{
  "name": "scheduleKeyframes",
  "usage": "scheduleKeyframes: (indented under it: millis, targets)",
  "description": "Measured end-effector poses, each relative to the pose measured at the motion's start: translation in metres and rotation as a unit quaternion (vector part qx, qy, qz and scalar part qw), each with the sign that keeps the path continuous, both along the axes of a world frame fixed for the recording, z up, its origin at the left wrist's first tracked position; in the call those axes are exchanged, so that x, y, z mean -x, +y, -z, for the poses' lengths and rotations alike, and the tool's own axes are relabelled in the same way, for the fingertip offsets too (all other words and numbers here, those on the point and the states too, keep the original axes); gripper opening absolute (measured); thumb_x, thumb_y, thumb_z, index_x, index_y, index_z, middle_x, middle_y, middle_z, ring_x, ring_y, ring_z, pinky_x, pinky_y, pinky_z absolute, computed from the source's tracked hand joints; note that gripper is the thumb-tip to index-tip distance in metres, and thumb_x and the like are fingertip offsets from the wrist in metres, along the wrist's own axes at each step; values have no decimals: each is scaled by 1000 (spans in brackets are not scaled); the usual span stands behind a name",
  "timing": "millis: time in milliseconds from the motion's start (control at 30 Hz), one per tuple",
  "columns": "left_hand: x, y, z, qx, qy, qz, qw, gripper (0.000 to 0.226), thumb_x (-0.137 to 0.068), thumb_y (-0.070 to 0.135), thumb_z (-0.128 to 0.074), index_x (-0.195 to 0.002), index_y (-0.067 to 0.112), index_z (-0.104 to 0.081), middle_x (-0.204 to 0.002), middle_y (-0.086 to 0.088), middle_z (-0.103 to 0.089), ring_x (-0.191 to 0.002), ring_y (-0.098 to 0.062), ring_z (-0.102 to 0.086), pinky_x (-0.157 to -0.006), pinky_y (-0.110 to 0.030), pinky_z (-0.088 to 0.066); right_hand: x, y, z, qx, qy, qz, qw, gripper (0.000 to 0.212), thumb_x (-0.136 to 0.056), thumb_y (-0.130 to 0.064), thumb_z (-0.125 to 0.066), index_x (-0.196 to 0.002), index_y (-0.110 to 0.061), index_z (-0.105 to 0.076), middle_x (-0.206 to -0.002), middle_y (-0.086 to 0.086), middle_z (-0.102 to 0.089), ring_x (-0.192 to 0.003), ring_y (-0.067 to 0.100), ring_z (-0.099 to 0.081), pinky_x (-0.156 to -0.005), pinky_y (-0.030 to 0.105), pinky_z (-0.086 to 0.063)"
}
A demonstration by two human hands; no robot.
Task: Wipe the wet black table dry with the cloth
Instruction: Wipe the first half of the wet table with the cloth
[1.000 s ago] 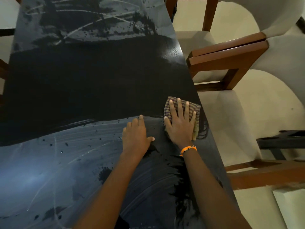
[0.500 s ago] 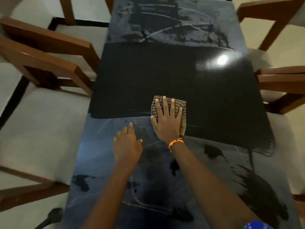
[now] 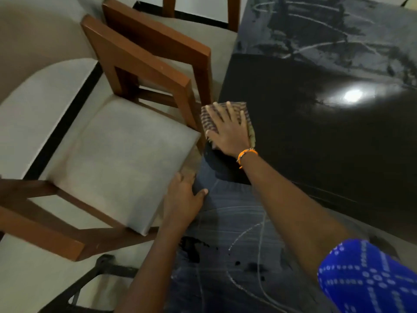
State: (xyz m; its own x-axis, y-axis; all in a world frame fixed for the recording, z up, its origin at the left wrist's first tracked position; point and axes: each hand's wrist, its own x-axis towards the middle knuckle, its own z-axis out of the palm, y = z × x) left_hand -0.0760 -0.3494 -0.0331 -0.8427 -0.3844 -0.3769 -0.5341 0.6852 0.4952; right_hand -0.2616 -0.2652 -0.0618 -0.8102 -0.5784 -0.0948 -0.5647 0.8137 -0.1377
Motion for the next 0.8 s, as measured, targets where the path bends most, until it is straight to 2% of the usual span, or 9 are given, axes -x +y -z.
scheduleKeyframes:
  millis: [133,233,367,467,567,667,733,800]
  targets:
    - [-6,-5,6,-47,21,-9,999,42,-82,32,-63,-120,15,-55,-107,-11,-52,-102,-31,-52,-86,-39,-46,22,-8,-4,-1,-2,10,1000,60,-94,-42,-40,-149,-30,-19,-158,-1,-19,-147,27,-8,-114,55,-10]
    - [-12,-7,6,-62,27,-27,997,46,-83,28,-62,-126,14,-52,-112,-12,-53,-105,-32,-53,-90,-42,-46,2,-7,-8,-5,-6,13,1000,60,-95,-41,-40,-149,-28,-19,-158,1,-17,-147,27,-6,-115,56,-9]
    - [-20,-1,3,-49,44,-42,997,66,-86,21,-58,-142,7,-27,-128,-16,-45,-118,-32,-45,-98,-47,-39,-68,-6,-11,12,-3,3,1000,59,-93,-39,-37,-148,-26,-23,-157,4,-21,-146,29,-12,-115,56,-13]
    - [-27,11,2,-12,51,-30,998,72,-88,24,-53,-146,8,-15,-137,-15,-39,-125,-30,-39,-103,-44,-36,-115,7,-12,41,15,-42,998,56,-91,-39,-37,-144,-22,-36,-152,8,-35,-142,33,-25,-113,57,-21]
    - [-33,25,2,18,60,-12,998,77,-87,30,-54,-146,11,-9,-146,-13,-31,-132,-26,-32,-110,-40,-29,-126,35,-11,43,-1,-78,996,56,-91,-41,-35,-144,-24,-35,-153,3,-33,-144,29,-22,-117,46,-9]
    - [-39,40,3,8,36,40,999,86,-88,38,-53,-147,12,5,-155,-12,-11,-141,-27,-14,-114,-37,-17,-124,74,-11,5,-14,-42,999,60,-90,-42,-32,-148,-28,-25,-157,-2,-23,-147,25,-12,-118,51,-10]
    - [-41,47,3,-6,18,49,999,88,-90,42,-50,-146,12,11,-157,-12,2,-144,-27,-4,-116,-37,-11,-121,109,-12,-12,-5,16,1000,61,-88,-43,-32,-148,-30,-24,-157,-4,-23,-146,24,-15,-116,52,-16]
    - [-41,50,2,-24,20,37,999,89,-90,42,-49,-146,11,12,-157,-12,6,-144,-26,-2,-116,-35,-10,-117,151,-15,-26,15,75,997,61,-88,-44,-29,-147,-27,-28,-156,-1,-27,-144,26,-23,-114,50,-21]
